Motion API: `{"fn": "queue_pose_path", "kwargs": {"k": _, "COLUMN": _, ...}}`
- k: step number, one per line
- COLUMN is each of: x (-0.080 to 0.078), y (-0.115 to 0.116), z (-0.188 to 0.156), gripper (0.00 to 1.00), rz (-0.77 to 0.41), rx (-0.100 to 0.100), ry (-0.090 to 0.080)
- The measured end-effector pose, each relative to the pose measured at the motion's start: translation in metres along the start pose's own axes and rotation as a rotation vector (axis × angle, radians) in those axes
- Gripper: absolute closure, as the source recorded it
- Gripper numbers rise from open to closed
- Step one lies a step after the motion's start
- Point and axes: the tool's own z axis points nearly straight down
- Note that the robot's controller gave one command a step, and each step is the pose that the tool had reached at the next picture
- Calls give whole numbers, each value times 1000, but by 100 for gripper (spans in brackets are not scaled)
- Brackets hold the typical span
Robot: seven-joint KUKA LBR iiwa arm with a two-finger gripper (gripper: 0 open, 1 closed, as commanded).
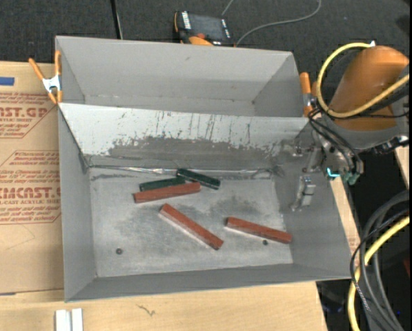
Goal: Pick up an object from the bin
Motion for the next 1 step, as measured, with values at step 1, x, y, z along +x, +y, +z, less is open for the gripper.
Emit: {"fn": "queue_pose_path", "kwargs": {"k": 1, "x": 67, "y": 30, "z": 109, "gripper": 0, "rz": 58, "rx": -2, "ry": 6}}
